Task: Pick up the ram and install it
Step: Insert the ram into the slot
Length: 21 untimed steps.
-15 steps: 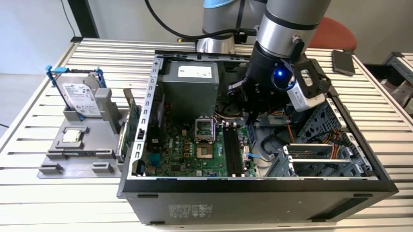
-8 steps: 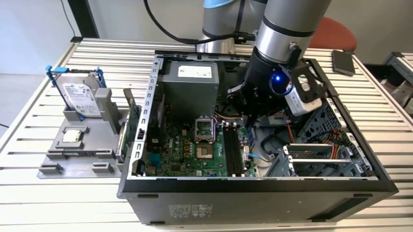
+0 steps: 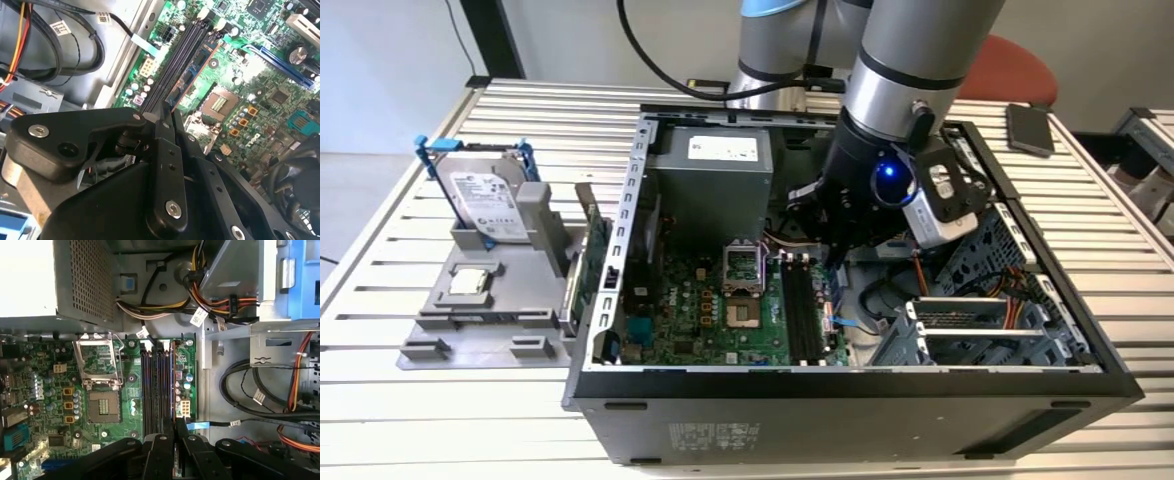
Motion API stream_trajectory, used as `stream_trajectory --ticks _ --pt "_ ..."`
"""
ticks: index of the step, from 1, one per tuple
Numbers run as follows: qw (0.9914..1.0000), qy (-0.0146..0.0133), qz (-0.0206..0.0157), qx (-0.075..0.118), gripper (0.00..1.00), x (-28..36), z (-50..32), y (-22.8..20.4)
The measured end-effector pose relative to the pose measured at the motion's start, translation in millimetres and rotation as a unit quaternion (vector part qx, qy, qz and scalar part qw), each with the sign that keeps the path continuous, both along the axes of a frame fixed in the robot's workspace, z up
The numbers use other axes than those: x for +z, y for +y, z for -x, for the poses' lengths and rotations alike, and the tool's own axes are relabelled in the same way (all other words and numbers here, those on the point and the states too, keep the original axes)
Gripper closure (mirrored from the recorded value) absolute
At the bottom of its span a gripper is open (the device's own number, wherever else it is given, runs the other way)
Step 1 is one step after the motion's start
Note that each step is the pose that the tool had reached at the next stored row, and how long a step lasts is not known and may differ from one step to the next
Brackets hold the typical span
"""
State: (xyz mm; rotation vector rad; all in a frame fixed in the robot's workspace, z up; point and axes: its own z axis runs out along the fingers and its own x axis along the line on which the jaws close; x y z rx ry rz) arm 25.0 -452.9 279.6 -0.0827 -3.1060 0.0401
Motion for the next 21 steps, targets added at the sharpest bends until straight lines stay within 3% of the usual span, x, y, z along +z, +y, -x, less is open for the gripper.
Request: stream_trajectory --ticks 6,16,21 --pt "1.00000 0.0003 -0.0003 0.000 1.00 -1.1 0.0 0.0" --pt "1.00000 0.0004 -0.0002 -0.001 1.00 -16.7 -0.8 0.0" --pt "1.00000 0.0005 -0.0001 -0.002 1.00 -19.1 -1.5 -0.2"
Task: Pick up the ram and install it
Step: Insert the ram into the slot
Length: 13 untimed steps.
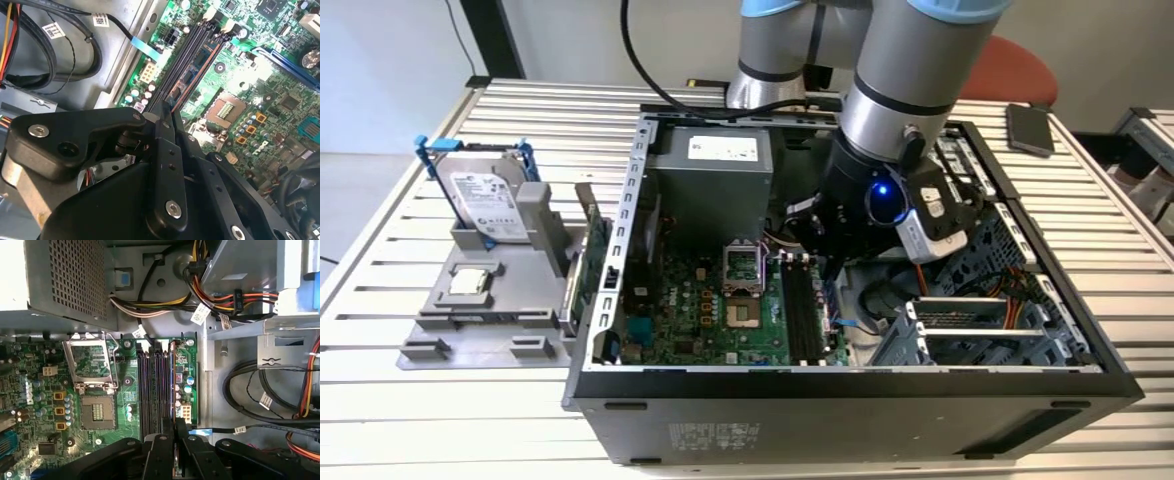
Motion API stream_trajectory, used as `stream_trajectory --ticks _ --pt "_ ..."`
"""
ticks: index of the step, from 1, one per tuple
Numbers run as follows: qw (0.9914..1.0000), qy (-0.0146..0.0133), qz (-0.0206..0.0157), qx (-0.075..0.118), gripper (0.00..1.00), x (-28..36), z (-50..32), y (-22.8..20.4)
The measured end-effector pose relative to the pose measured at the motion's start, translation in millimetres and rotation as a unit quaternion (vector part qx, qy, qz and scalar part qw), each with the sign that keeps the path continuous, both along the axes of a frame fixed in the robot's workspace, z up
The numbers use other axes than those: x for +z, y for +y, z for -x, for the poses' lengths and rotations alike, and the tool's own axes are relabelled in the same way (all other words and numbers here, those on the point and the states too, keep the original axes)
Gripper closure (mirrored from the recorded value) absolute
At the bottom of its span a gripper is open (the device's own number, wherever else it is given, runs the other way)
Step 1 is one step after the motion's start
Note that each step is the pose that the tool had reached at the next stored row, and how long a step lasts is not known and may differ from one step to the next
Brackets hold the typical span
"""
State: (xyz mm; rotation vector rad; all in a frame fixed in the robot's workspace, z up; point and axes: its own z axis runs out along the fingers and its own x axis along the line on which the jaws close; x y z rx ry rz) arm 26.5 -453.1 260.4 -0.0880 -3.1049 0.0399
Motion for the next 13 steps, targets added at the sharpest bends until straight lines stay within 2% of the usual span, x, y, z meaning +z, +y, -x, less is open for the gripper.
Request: stream_trajectory --ticks 3,4,7,8,13 --pt "1.00000 -0.0005 -0.0002 0.000 1.00 -0.4 -0.1 0.1" --pt "1.00000 -0.0031 -0.0005 0.000 1.00 -1.3 -0.1 0.1" --pt "0.99989 -0.0147 -0.0001 0.000 1.00 -2.9 0.4 -0.1" --pt "0.99987 -0.0160 -0.0002 0.000 1.00 -3.4 1.3 -0.2" --pt "0.99987 -0.0160 0.0000 0.000 1.00 -6.5 3.6 -0.8"
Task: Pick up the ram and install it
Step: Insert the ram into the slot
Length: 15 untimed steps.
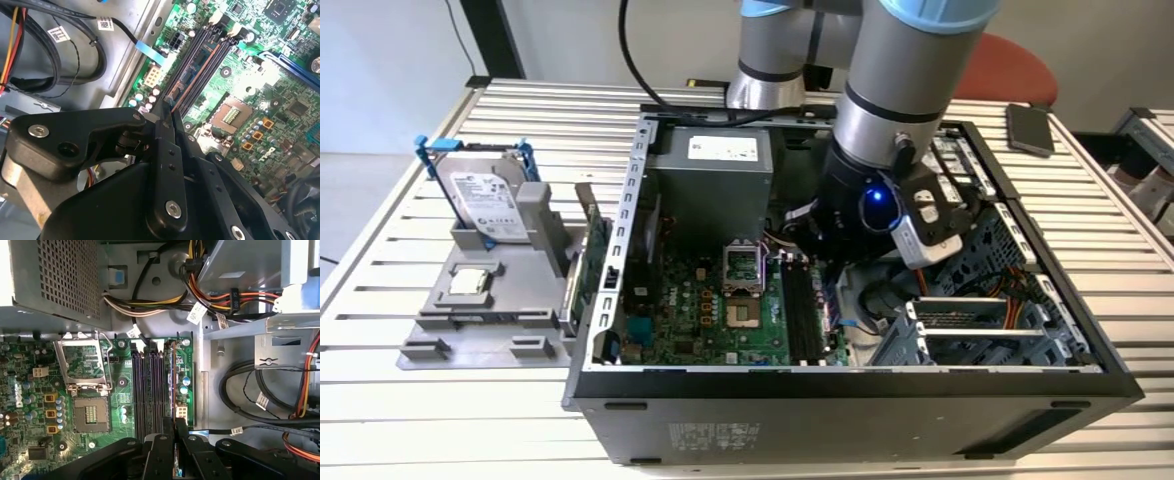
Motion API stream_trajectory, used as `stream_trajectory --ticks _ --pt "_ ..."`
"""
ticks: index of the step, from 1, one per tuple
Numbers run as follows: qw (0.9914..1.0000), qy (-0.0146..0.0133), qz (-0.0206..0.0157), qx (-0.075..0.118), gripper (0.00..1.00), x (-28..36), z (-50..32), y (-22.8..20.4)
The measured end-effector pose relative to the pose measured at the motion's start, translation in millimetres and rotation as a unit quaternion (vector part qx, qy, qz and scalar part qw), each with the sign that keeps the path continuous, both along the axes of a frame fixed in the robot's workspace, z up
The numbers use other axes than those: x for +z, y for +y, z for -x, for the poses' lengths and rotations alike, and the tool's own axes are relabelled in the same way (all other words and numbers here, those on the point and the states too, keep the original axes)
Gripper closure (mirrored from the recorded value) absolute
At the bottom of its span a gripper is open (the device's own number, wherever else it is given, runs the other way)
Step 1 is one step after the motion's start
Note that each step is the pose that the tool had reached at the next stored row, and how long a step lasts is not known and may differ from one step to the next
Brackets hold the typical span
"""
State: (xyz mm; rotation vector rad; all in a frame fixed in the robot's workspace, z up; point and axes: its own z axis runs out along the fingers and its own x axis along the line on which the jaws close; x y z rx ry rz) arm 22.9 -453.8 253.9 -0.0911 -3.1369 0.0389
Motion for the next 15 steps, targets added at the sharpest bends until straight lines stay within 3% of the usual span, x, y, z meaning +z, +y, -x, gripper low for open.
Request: stream_trajectory --ticks 6,15 --pt "1.00000 0.0000 0.0010 0.000 1.00 -8.1 0.6 -1.0" --pt "1.00000 -0.0001 0.0010 0.000 1.00 -12.7 3.1 -8.1"
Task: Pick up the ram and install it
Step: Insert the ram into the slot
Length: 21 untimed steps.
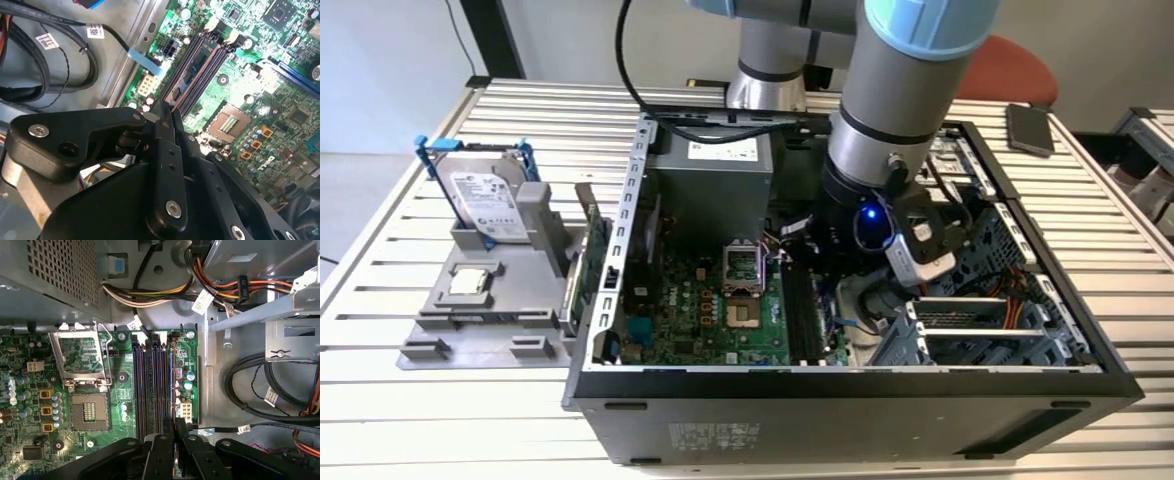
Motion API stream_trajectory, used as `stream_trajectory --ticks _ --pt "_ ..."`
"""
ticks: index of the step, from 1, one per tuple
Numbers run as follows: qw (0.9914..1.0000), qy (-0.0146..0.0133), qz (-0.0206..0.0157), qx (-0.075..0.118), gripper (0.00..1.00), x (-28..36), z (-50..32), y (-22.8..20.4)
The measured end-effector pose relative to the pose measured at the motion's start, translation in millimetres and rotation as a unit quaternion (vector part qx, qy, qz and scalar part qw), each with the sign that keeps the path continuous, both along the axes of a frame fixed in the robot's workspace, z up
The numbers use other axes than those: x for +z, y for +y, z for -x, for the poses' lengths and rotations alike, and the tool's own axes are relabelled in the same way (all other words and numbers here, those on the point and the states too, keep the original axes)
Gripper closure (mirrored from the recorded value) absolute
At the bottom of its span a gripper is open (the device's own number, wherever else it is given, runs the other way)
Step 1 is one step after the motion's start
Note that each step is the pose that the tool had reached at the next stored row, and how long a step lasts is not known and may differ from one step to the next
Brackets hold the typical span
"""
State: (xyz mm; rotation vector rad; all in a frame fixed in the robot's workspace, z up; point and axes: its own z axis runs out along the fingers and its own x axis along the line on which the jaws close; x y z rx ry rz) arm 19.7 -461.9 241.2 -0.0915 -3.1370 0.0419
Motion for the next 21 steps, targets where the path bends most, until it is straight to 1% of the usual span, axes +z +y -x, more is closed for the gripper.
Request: stream_trajectory --ticks 4,10,17,21 --pt "1.00000 0.0001 0.0001 0.000 1.00 -4.7 2.5 -2.7" --pt "1.00000 0.0001 0.0009 0.000 1.00 -11.7 2.9 -3.0" --pt "1.00000 0.0002 0.0010 0.002 1.00 -12.3 5.2 -3.0" --pt "1.00000 0.0003 0.0011 0.002 1.00 -14.7 5.3 -3.0"
